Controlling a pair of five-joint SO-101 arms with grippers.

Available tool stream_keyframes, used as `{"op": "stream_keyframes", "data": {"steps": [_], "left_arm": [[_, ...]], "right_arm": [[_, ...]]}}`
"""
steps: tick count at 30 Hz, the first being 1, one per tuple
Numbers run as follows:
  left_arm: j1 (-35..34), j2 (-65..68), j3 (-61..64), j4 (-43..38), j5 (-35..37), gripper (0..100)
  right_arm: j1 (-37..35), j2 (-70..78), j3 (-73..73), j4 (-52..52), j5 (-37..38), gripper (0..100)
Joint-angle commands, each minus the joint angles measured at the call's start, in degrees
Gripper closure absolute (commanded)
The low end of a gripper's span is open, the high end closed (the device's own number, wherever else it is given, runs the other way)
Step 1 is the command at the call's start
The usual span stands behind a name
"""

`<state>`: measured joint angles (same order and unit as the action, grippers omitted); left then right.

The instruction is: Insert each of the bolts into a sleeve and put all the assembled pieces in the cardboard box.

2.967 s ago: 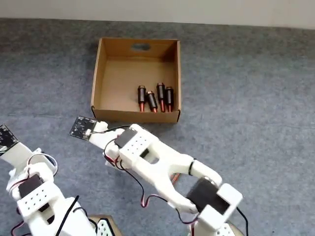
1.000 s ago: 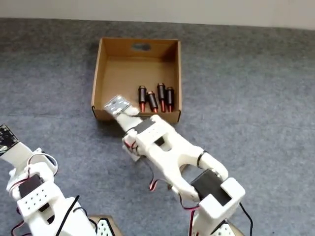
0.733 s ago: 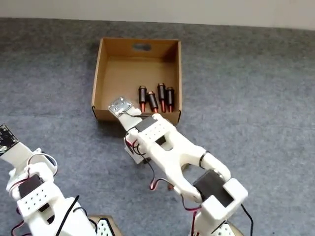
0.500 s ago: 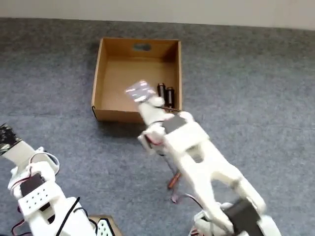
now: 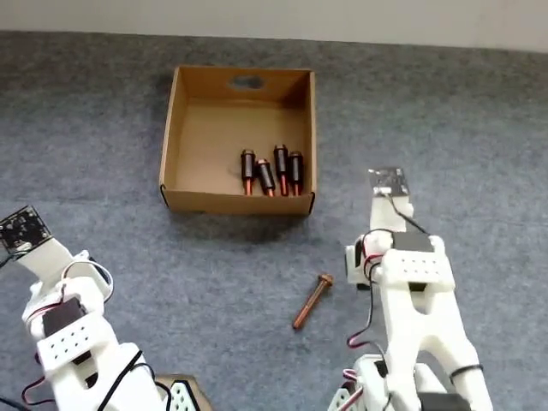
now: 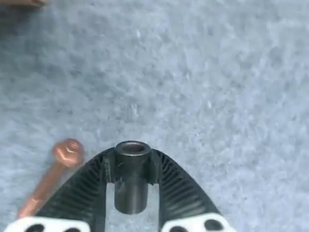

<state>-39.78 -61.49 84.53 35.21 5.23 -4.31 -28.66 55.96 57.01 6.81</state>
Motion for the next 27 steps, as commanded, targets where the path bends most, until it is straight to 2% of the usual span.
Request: {"op": "stream_keyframes", "data": {"steps": [1,5,23,27], "left_arm": [[0.57,-0.84,-2.24,-0.44,0.09,98],[0.48,-0.84,-2.24,-0.44,0.09,98],[0.57,-0.84,-2.24,-0.44,0.09,98],[0.57,-0.84,-2.24,-0.44,0.09,98]], "right_arm": [[0.40,3.74,-0.31,-0.57,0.09,97.1],[0.04,5.58,0.04,-0.48,0.09,89.6],[0.13,6.02,2.77,-0.92,3.34,89.4],[-0.13,6.11,2.95,-4.09,3.08,89.4]]}}
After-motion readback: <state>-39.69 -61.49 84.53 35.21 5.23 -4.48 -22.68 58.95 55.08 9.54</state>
